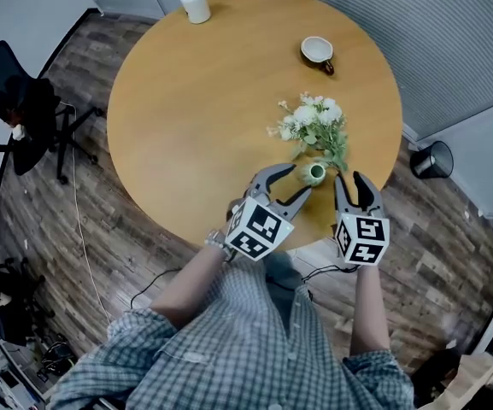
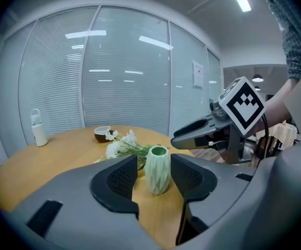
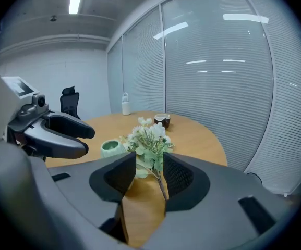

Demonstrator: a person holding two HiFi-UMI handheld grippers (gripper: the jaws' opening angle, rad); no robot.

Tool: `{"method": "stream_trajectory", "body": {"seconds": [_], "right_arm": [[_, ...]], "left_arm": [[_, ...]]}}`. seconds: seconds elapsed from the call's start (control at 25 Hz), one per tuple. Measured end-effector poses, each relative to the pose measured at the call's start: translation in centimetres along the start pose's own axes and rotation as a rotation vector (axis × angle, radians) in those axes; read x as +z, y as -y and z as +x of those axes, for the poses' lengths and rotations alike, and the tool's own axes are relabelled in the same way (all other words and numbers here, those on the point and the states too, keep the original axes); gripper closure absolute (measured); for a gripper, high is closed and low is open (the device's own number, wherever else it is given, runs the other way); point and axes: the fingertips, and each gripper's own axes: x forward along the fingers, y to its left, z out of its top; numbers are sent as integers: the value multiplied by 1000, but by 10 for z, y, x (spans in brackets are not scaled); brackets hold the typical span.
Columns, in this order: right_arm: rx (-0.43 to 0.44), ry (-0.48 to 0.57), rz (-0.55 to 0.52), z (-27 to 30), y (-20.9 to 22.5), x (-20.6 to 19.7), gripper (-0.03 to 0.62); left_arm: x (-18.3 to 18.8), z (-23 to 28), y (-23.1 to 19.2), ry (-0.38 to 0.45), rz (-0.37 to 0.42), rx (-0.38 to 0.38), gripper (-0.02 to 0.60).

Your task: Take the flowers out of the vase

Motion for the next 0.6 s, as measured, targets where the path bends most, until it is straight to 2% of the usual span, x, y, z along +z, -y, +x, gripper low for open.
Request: {"method": "stream_trajectory", "body": {"seconds": [0.04,0.12,0.2,0.4,0.6], "right_arm": [[-11,20,6,-6,-1,5,436],[-43,67,20,-19,-1,17,518],[-60,111,33,-31,-2,29,554],[-40,193,31,-59,-14,57,583],[-7,288,36,-84,-27,85,585]], "left_arm": [[3,-5,-2,6,-1,6,382],[11,-14,-6,21,1,16,421],[20,-24,-9,43,4,30,465],[48,-48,-17,115,7,64,562],[68,-70,-18,152,27,67,574]]}}
